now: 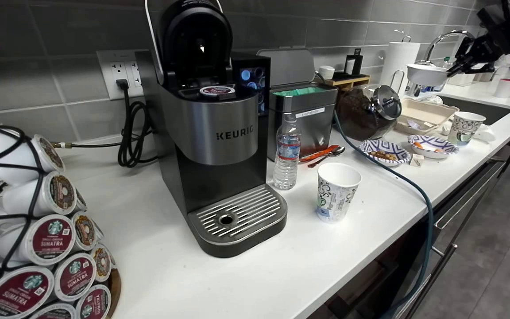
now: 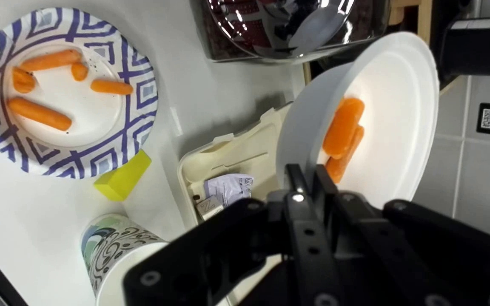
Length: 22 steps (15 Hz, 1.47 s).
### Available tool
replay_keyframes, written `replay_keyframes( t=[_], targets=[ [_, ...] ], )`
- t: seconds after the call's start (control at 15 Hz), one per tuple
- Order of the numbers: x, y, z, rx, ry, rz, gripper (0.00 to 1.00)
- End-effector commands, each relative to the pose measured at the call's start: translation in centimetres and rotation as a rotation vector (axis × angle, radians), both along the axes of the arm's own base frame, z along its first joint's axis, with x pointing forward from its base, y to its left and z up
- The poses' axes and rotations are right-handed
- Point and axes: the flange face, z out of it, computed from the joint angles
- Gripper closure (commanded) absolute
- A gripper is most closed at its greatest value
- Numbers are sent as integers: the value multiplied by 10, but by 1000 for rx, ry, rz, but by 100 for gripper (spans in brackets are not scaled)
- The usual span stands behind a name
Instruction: Put the bowl in the pack
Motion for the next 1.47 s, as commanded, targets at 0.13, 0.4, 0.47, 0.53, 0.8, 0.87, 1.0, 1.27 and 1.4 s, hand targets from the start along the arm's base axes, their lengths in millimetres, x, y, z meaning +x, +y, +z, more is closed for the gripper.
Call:
replay_keyframes(
  t=[0.13,0.4,0.47,0.53,0.8,0.87,1.0,1.27,1.4],
  targets=[
    [14,-13,-11,5,-12,-81,98],
    [34,-44,-47,7,5,-181,98],
    [40,-51,-58,1,13,-201,98],
    [45,-57,-66,4,22,-216,98],
    [66,-73,-100,1,62,-259,98],
    [72,-78,-108,7,63,-280,98],
    [80,-87,-124,22,78,-316,98],
    [88,-97,-152,35,126,-356,98],
    [92,-100,-161,47,153,-367,98]
  ],
)
